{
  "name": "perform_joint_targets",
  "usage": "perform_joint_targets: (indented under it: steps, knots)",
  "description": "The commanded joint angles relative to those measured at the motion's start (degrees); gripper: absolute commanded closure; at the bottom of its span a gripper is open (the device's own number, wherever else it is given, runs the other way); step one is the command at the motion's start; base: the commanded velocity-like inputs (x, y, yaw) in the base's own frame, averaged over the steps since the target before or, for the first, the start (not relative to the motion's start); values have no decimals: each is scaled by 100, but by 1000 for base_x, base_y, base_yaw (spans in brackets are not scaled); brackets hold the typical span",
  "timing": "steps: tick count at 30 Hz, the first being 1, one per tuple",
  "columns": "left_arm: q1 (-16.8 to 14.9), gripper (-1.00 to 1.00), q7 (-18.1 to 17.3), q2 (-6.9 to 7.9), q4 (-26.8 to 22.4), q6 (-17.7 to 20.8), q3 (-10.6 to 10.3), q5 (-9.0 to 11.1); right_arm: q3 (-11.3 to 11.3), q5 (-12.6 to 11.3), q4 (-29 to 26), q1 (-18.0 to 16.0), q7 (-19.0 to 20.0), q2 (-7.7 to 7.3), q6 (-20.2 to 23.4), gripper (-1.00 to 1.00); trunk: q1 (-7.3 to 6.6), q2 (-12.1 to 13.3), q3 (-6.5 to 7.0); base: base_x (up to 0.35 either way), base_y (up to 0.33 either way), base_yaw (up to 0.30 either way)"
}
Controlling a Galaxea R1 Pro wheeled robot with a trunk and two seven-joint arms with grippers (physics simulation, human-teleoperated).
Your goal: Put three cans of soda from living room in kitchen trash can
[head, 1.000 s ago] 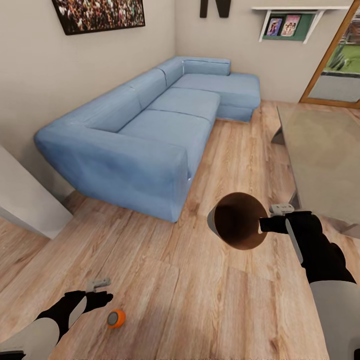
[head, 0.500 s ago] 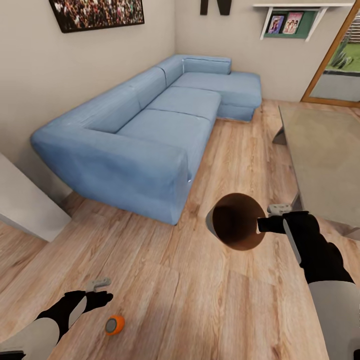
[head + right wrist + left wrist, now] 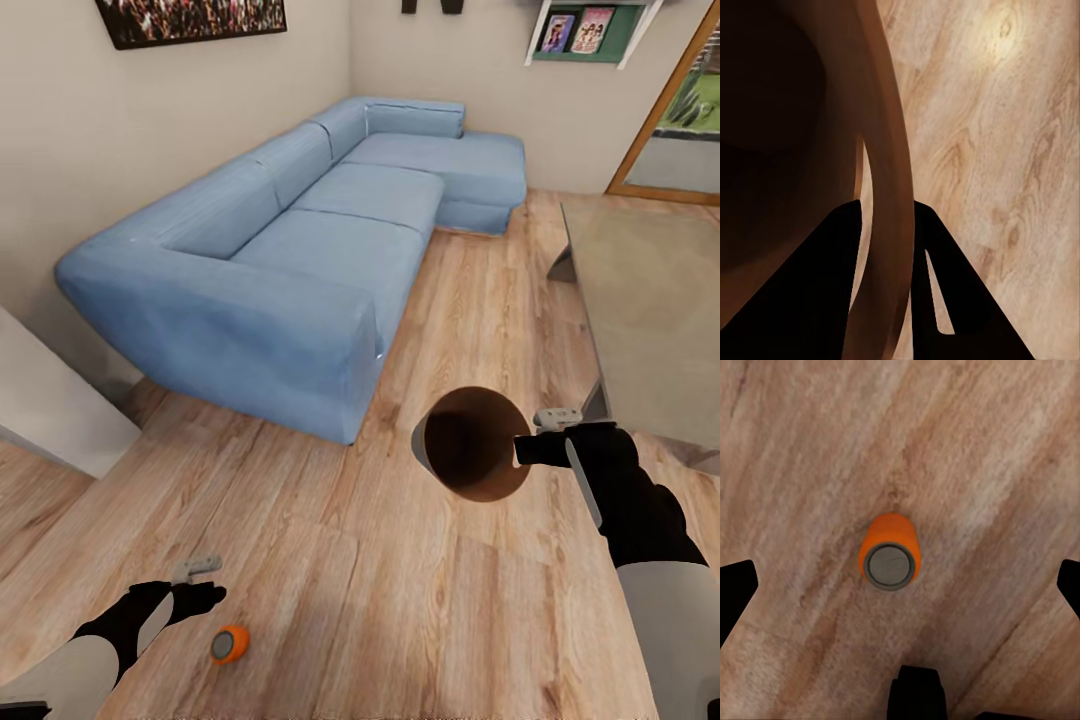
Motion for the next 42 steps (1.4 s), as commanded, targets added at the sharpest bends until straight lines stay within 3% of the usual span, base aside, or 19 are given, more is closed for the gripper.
perform_joint_targets:
  steps: [1, 17, 21, 27, 42]
  knots:
    - [0, -100, 0, 0, 0, 0, 0, 0, -3, -133, -2, -3, 37, -4, 12, 100, -1, 0, -9, 0, 0, 0]
    - [1, -100, 0, -8, 0, -1, 0, -8, -10, -112, -49, -28, 37, -23, 12, 100, -1, 0, -153, 0, 0, 0]
    - [0, -100, 0, -12, 0, -1, 0, -9, -10, 72, -58, -214, 37, -14, 12, 100, -1, 0, -189, 0, 0, 0]
    - [0, -100, 0, -55, 2, -1, 0, -9, -10, 229, -56, -310, 37, 7, 12, 100, 131, -241, -351, 0, 0, 0]
    - [0, -100, 1, -84, 4, -1, 0, -9, 6, 253, -30, -319, 37, 21, 12, 100, 461, -843, -756, 0, 0, 0]
